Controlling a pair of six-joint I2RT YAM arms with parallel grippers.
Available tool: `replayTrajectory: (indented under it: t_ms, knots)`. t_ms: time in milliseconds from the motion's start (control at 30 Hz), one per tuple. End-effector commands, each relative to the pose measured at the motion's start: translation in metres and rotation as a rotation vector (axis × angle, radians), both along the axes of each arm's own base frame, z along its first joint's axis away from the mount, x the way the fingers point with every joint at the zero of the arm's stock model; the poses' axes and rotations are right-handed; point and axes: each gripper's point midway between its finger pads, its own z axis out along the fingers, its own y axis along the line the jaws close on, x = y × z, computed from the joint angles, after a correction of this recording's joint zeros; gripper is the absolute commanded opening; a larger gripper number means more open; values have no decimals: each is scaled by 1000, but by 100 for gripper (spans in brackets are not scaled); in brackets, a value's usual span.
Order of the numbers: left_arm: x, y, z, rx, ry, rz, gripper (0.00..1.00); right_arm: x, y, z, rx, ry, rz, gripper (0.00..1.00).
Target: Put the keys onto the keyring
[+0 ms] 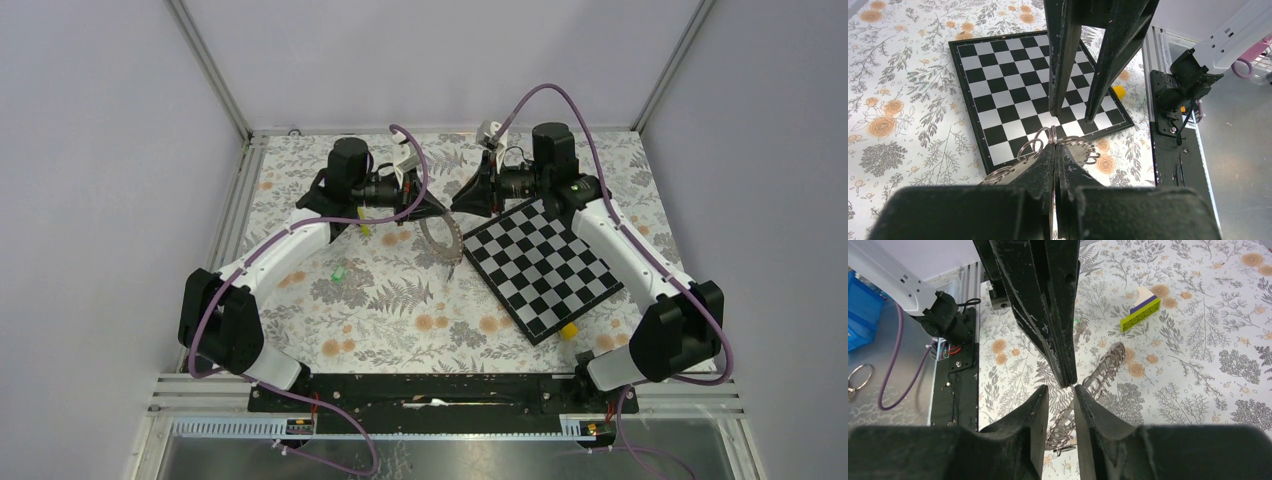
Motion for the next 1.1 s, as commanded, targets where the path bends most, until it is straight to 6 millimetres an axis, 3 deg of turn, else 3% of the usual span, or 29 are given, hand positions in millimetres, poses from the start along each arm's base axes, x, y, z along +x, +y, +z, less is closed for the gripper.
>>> replayTrajectory:
  t_ms: [0,400,733,933,1067]
  knots:
    - [-6,1,28,-51,-98,-21,0,-5,-4,0,-33,-79,-3,33]
    - [-16,0,27,-56,-88,-86,0,-9,-4,-23,-125,-126,19,38]
    - [-24,1,26,-60,-90,-113,0,-8,2,-23,-145,-144,39,37]
    - [-25,2,25,-59,-89,-117,0,-13,9,-24,-148,-135,65,32]
    - [-25,1,23,-56,-84,-118,0,-15,13,-26,-151,-130,76,21]
